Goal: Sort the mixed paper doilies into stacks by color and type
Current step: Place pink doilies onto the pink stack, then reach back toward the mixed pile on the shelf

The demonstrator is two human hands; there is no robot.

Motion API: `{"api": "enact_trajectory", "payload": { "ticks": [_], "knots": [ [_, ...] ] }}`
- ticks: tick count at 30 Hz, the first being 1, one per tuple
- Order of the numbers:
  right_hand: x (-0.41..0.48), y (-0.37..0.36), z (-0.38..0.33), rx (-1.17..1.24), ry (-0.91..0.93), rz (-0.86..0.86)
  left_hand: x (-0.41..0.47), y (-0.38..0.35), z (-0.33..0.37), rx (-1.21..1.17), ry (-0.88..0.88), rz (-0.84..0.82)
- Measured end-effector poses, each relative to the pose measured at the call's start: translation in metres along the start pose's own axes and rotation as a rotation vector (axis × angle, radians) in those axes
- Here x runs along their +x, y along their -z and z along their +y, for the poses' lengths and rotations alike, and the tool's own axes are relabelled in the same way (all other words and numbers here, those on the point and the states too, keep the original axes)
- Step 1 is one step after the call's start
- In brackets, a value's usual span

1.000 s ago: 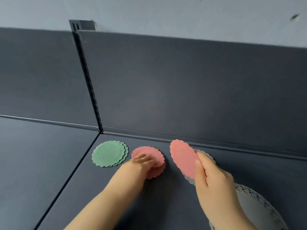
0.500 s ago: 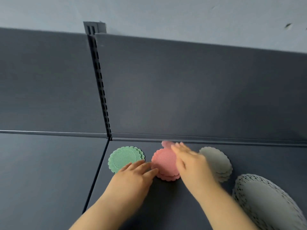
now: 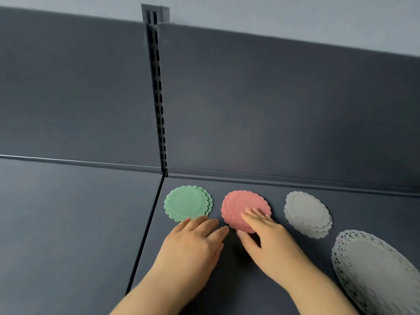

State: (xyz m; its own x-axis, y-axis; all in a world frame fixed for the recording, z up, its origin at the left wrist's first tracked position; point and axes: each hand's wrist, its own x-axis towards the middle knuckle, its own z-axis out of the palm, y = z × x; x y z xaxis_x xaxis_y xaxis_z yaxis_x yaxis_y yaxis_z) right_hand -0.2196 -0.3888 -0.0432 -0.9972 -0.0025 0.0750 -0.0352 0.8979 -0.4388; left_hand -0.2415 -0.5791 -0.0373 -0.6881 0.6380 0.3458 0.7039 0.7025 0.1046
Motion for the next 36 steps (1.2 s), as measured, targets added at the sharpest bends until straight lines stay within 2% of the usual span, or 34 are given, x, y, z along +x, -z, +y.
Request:
{"api": "enact_trajectory", "payload": {
  "ticks": [3,7,14,18,26,36],
  "knots": [
    [-0.019,0.007,0.0,0.009,0.065,0.052,-0.002,0.003,0.012,0.017,0.025,-0.003],
    [-0.045,0.022,0.006,-0.04,0.159,0.028,-0.006,0.003,0.042,0.016,0.055,0.0],
    [-0.121,0.066,0.05,-0.044,0.185,0.062,-0.009,0.002,0.138,-0.009,0.052,0.067],
    [-0.193,0.105,0.103,-0.035,0.124,0.123,-0.009,-0.002,0.224,-0.062,0.025,0.073],
    [-0.338,0.158,0.212,-0.046,-0.15,0.242,-0.007,-0.022,0.384,-0.135,-0.112,0.016],
    [-0.383,0.169,0.266,0.018,-0.265,0.205,0.021,-0.038,0.444,-0.145,-0.124,-0.064]
  ]
}}
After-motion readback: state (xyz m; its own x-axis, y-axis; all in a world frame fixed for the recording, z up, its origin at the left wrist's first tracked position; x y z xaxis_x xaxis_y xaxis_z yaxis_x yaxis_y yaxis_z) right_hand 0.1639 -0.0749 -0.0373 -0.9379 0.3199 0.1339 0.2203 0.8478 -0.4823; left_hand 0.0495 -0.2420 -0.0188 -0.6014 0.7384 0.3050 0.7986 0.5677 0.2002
